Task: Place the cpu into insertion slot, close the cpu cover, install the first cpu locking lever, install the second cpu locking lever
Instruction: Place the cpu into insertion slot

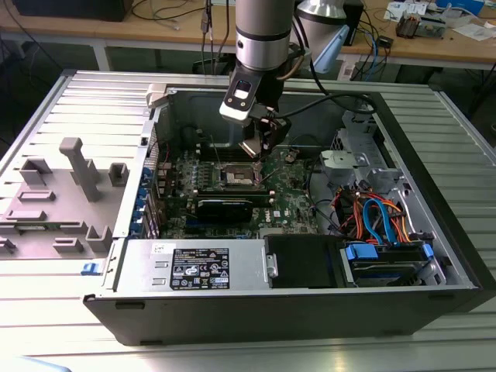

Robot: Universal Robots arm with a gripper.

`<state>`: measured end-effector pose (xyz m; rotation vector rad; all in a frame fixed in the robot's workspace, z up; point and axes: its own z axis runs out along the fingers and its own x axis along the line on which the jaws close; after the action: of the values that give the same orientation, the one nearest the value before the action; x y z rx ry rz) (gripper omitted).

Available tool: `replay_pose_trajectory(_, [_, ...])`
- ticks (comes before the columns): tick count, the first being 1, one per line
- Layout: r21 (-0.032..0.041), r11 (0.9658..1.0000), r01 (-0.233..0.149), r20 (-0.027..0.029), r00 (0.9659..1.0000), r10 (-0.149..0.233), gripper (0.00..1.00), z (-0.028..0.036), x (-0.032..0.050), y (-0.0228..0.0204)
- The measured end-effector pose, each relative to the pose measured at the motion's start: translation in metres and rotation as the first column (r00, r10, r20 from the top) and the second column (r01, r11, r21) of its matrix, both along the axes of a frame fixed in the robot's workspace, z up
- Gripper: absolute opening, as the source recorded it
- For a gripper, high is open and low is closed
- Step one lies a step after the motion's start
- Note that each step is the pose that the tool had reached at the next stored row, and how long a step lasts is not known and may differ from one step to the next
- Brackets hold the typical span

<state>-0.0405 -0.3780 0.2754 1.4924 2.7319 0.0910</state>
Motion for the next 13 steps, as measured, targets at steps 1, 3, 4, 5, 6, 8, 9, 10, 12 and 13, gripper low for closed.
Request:
replay_pose_trajectory(1, [0.0, 1.0, 0.001, 0.0, 1.0, -0.001, 0.55, -0.0001, 0.0, 0.0])
replay_pose_trajectory(3, [0.0, 1.0, 0.002, 0.0001, 1.0, -0.002, 0.55, -0.0001, 0.0, 0.0])
replay_pose_trajectory(4, [-0.0001, 1.0, 0.002, 0.0, 1.0, -0.002, 0.55, -0.0001, 0.0, 0.0])
replay_pose_trajectory(5, [-0.0001, 1.0, 0.003, 0.0001, 1.0, -0.003, 0.55, -0.0002, 0.0, 0.0])
replay_pose_trajectory(6, [-0.0002, 1.0, 0.003, 0.0, 1.0, -0.003, 0.55, -0.0002, 0.0, 0.0])
replay_pose_trajectory(8, [-0.0002, 1.0, 0.004, 0.0, 1.0, -0.004, 0.55, -0.0003, 0.0, 0.0])
replay_pose_trajectory(9, [-0.0003, 1.0, 0.005, 0.0, 1.0, -0.005, 0.55, -0.0003, 0.0, 0.0])
replay_pose_trajectory(10, [-0.0002, 1.0, 0.005, 0.0, 1.0, -0.005, 0.55, -0.0004, 0.0, 0.0])
replay_pose_trajectory(12, [-0.0002, 1.0, 0.006, 0.0, 1.0, -0.006, 0.55, -0.0004, 0.0, 0.0])
replay_pose_trajectory(13, [-0.0002, 1.0, 0.007, 0.0, 1.0, -0.007, 0.55, -0.0005, 0.0, 0.0])
